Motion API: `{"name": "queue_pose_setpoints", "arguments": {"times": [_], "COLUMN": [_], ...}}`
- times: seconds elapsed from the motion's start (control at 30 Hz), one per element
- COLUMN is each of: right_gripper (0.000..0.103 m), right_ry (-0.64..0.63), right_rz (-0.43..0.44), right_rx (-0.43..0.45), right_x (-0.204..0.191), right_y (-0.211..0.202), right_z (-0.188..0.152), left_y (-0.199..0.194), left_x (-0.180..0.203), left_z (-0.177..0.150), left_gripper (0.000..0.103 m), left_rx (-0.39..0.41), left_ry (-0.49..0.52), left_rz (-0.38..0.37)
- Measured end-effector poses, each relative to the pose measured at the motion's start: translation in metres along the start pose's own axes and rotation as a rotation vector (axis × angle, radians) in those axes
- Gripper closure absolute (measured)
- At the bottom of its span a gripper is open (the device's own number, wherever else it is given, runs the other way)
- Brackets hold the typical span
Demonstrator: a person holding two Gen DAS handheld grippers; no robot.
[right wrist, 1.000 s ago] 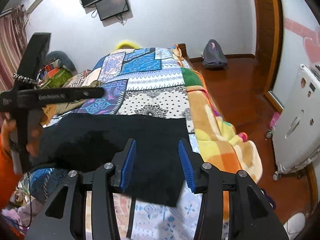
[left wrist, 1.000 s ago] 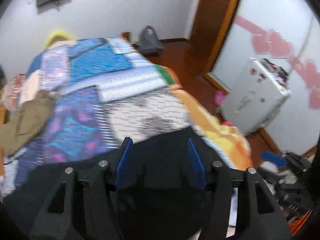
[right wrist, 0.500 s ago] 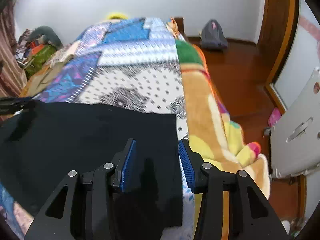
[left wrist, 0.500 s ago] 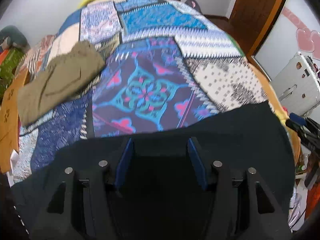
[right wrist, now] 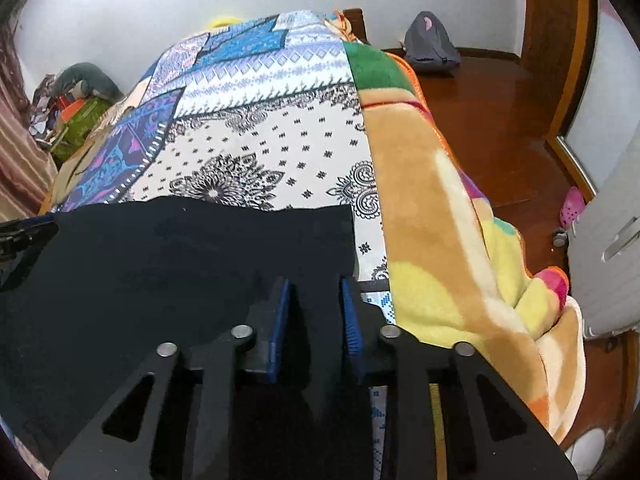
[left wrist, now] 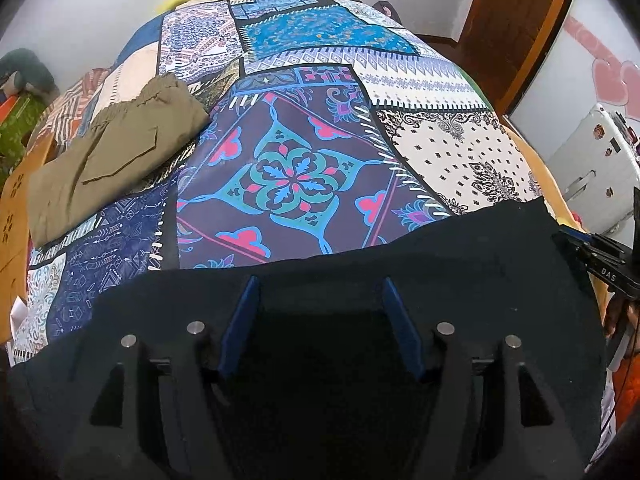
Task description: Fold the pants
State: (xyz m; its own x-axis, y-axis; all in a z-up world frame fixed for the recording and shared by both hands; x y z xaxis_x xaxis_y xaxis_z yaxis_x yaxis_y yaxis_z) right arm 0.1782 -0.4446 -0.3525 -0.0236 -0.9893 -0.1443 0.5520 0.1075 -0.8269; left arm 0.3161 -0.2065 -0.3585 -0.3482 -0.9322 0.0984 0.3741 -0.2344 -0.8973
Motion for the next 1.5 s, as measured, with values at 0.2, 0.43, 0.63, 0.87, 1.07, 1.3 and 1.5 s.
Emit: {"name": "queue_pose_setpoints", "arguments": {"times": [0.2, 0.43, 0.63, 0.87, 1.07, 1.3, 1.5], "right_gripper": [0.082, 0.087, 0.095, 0.095, 0.095, 0.095, 0.095], "right_ry": [-0.029, -0.03, -0.055, -0.127, -0.173, -0.167, -0.128], "right_rz": [-0.053, -0.038, -0.056, -0.131, -0.179, -0.219, -0.203], "right_rx": [0.011, 0.005, 0.063, 0.175, 0.208, 0.193, 0.218], "right_x": [-0.002, -0.002, -0.005, -0.009, -0.012, -0.01, -0.01], "right_y": [-0.005, -0.007, -0.016, -0.044, -0.051, -0.045, -0.06], "right_z": [0.002, -0.003, 0.005, 0.027, 0.038, 0.031, 0.029], "left_y": [-0.001, -0.004, -0.01, -0.012, -0.013, -0.021, -0.048], "left_x": [0.0, 0.002, 0.004, 0.007, 0.011, 0.017, 0.027], "left_z": [-0.001, -0.004, -0.006, -0.008, -0.008, -0.008, -0.005], "left_gripper": [0.039, 0.039, 0.039, 0.039, 0.039, 0.039, 0.039], "left_rx": [0.003, 0.006, 0.012, 0.022, 0.026, 0.04, 0.087], "left_ry": [-0.007, -0.002, 0.004, 0.026, 0.035, 0.048, 0.055], "left_rz": [0.016, 0.029, 0.03, 0.042, 0.037, 0.031, 0.004]}}
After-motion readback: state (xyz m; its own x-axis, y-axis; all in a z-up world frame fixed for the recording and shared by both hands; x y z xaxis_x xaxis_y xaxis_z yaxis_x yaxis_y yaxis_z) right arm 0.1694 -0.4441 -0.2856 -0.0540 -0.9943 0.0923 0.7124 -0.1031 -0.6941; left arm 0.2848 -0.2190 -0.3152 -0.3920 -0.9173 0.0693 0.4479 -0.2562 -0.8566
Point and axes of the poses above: each gripper's, at about its wrist camera, not at the fingertips, and y roughly the way its jaws point, x to its right, z to its top, the point moved 9 cm from there along y, roughly the way its jaws point, and after that the axes turned 7 degrees about -y, right-handed, at the moved point
